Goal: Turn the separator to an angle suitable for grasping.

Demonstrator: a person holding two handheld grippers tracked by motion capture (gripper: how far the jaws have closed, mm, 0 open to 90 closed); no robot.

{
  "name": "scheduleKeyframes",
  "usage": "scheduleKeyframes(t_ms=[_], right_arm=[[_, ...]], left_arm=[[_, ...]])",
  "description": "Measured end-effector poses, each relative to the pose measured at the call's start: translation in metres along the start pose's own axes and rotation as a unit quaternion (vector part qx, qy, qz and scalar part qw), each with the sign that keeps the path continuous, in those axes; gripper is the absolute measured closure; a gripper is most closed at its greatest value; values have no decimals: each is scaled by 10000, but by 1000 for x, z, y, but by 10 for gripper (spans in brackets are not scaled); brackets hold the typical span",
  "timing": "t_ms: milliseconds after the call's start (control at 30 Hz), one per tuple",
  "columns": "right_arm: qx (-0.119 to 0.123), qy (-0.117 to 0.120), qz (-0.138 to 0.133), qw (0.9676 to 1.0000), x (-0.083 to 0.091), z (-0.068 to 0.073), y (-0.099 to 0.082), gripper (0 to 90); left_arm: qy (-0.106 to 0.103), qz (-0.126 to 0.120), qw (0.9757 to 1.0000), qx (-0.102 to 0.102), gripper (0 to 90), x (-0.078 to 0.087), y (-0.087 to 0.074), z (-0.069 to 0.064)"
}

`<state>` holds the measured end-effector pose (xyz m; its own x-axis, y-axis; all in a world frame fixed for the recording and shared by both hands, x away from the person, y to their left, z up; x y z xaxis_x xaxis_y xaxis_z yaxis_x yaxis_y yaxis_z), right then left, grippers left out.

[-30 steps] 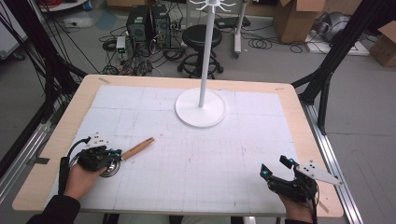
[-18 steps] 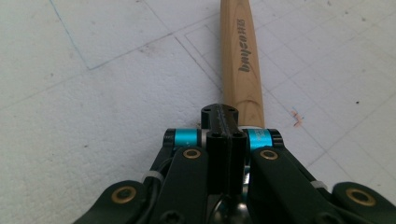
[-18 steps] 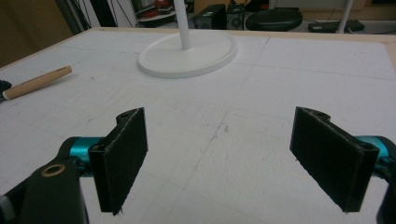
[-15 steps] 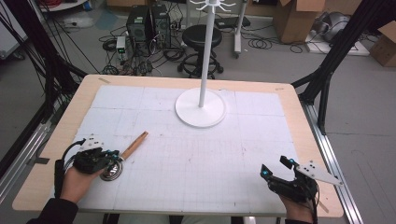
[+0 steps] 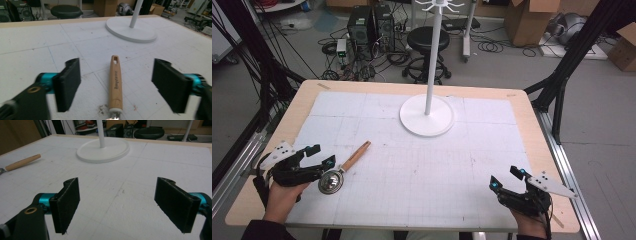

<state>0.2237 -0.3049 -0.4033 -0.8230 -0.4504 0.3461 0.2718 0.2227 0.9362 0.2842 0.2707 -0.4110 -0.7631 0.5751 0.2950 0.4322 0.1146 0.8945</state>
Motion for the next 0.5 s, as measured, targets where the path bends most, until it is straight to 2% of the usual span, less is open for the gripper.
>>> scheduleKeyframes(t_ms=[33,100,133,200,233,300,500], right_arm=[[0,0,0,10000,0,0,0,187],[55,-27,-47,10000,1,0,1,187],[69,-79,-74,9999,2,0,2,181],[144,-225,-160,9995,4,-1,5,157],[168,-257,-200,9993,5,0,6,150],[258,-337,-276,9987,7,0,9,150],[406,-361,-258,9982,7,3,10,150]], left_arm=[[0,0,10000,0,168,0,0,0],[-235,-211,9995,-34,169,3,4,-4],[-235,-211,9995,-34,169,3,4,-4],[-454,-365,9983,-103,173,6,6,-9],[-454,-365,9983,-103,179,6,6,-9],[-613,-556,9965,-69,179,9,9,-12],[-571,-565,9967,-58,180,11,8,-10]])
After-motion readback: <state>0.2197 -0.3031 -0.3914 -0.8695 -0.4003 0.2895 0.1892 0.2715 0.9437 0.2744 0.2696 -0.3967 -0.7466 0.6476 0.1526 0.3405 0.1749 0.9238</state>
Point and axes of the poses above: each handheld gripper's, and its own axes: x roughly backward along the jaws, y roughly out of its top, z roughly to its left, the point moved 3 cm from there along -x, roughly forward along the jaws, and after that the axes turned 11 degrees about x, right-handed, at the moved point
